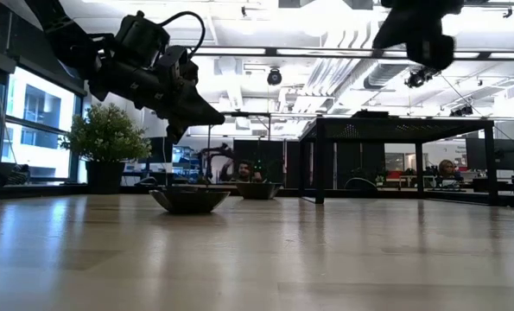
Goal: Pick & Place Mini shaped plates
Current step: Stack the black distorted square plate on top of the black distorted square plate on the shelf
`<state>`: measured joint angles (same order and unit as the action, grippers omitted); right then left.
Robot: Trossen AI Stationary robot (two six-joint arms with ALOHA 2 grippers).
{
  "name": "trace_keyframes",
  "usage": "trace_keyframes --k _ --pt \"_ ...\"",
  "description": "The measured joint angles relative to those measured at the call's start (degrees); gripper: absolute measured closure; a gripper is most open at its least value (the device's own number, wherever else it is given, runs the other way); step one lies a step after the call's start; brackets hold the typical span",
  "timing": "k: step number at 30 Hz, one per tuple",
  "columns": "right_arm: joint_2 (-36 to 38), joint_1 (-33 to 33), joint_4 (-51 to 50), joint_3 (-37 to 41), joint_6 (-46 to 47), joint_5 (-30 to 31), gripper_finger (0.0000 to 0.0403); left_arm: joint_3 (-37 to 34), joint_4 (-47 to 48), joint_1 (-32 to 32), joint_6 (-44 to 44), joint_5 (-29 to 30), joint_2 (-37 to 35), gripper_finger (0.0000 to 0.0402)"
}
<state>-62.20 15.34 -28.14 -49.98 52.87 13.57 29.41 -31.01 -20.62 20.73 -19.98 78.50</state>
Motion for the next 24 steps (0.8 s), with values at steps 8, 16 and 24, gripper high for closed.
trace_keyframes --k 8,16,24 --pt "-12.64 13.13 6.19 0.02 5.87 -11.03 0.0387 0.00 -0.06 0.00 -0.13 0.13 0.00 0.0401" --pt "-25.20 18.35 15.14 0.05 3.68 -18.69 0.0303 0.00 1.62 0.00 -0.12 0.14 0.00 0.0401" --pt "-31.21 18.57 17.11 0.07 -3.29 -19.59 0.0260 0.00 4.70 0.00 -0.13 0.10 0.02 0.0401"
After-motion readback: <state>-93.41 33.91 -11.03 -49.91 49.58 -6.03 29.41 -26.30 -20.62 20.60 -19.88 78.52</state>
